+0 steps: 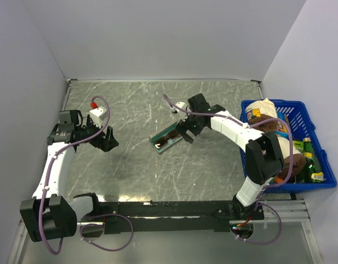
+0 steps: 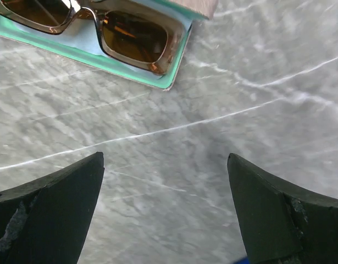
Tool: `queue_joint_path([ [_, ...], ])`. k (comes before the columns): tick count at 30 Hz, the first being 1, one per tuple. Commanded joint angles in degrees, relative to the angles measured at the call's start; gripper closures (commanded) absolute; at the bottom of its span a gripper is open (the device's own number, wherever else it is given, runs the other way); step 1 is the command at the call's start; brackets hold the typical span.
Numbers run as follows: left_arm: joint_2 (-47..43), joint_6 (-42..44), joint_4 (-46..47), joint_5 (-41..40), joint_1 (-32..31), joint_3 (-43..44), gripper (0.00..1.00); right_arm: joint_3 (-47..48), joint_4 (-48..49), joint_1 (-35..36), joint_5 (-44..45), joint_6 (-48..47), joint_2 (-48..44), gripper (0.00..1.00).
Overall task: Organize the sunglasses
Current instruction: Rotate the case with sunglasses to the center of the board.
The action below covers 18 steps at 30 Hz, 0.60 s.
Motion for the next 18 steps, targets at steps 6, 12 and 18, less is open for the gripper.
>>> queue_joint_path([
  [6,0.36,0.77,-0.92,0.71,0.18,5.49,0.04,4.38,-3.74,-9.08,-17.32,15.0,7.13,0.0],
  [12,3.35,-0.54,3.1,1.77,-2.8,6.81,0.04,4.2,-1.28,-9.79,-22.86,18.96,10.11,0.05],
  [18,10.37,-2.74,7.51,-0.7,-12.37,10.84,0.03,3.77,1.01,-9.88,-26.64,21.6,13.46,0.1],
])
